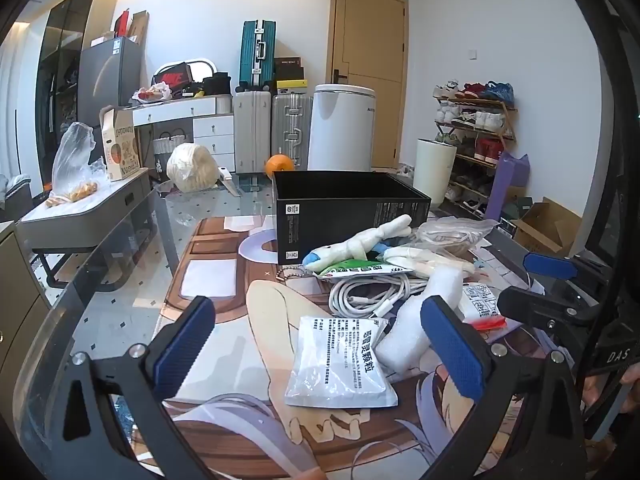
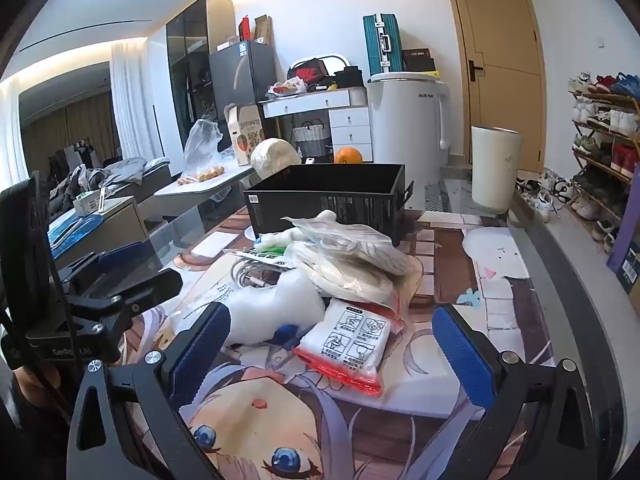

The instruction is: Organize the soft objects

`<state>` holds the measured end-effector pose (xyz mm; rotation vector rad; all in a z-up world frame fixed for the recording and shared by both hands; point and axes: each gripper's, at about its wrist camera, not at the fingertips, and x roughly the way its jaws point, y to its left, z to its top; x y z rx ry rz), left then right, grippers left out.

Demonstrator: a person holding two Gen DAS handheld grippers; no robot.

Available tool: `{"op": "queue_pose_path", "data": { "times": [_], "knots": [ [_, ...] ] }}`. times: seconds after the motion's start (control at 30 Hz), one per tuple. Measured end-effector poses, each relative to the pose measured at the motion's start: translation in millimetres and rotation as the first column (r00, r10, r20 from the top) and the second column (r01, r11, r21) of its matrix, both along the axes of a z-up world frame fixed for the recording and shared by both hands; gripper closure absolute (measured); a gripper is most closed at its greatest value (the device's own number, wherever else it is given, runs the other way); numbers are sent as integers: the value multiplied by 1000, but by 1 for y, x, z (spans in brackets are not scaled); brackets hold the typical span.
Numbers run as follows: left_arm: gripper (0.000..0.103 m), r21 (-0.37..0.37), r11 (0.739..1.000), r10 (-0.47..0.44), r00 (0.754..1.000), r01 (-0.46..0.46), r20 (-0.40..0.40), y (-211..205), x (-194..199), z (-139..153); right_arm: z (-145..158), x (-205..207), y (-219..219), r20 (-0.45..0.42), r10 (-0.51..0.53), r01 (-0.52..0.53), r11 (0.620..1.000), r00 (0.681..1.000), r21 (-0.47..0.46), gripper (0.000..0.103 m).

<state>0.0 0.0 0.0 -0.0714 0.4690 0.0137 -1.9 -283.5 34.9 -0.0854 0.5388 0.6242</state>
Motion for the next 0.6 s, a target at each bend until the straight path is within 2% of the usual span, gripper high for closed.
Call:
{"op": "queue_pose_path", "data": {
  "times": [0.07, 0.27, 0.6],
  "knots": [
    [0, -6, 1000, 0, 1000, 0, -15, 0, 1, 0, -4, 4, 1, -45, 10, -10, 1000, 999, -4, 0],
    [0, -23, 1000, -4, 1000, 4, -3, 4, 3, 1, 1, 2, 3, -44, 17, -17, 1000, 999, -12, 0],
    [0, -12, 1000, -4, 1000, 4, 3, 1, 2, -3, 1, 4, 2, -38, 27, -27, 1000, 999, -8, 0]
  ]
}}
